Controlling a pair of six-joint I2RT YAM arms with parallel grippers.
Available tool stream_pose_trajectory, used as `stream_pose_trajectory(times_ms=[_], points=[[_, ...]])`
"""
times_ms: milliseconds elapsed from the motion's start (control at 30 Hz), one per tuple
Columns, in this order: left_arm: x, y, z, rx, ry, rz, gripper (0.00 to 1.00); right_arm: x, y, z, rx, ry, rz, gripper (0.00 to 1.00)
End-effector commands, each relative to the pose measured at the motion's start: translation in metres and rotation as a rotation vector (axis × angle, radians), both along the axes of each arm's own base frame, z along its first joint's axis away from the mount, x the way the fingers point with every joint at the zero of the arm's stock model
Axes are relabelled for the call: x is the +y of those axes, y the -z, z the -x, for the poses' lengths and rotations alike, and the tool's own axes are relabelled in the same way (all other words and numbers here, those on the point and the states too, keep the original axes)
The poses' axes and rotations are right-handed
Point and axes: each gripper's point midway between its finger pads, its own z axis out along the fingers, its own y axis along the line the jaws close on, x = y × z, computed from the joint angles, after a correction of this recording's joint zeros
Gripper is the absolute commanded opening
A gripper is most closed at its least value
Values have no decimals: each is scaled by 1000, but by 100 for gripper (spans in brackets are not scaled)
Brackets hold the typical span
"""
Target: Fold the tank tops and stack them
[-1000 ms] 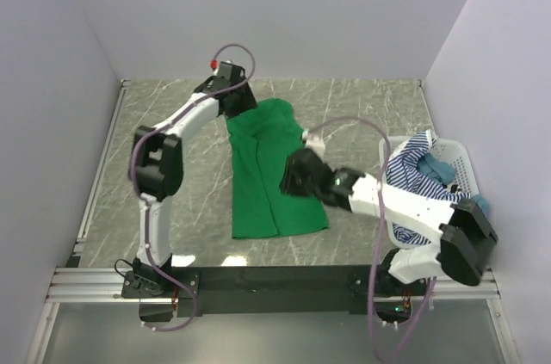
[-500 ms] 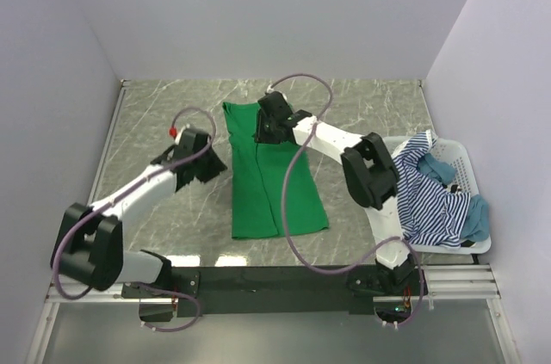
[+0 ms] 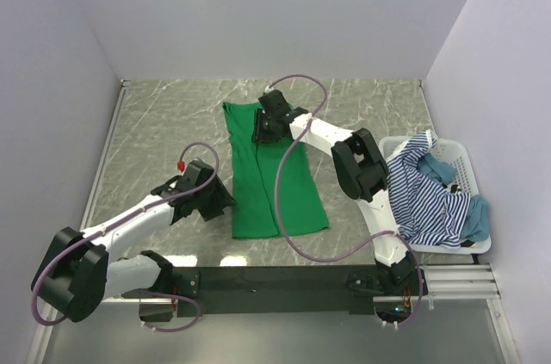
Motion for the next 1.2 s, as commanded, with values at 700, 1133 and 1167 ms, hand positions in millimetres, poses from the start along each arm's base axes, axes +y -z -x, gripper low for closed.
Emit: stream_pose_trajectory(times_ms=[700,1133,1167], points=[[-14,13,47,193,88,-47,57,17,-7,-20,-33,8,-41,40],[-26,23,63,231,165,-35,38,16,-11,-22,-44,18,-44,28],[-25,25,64,238,163,-43,34,16,-11,-23,-45,18,-44,26]])
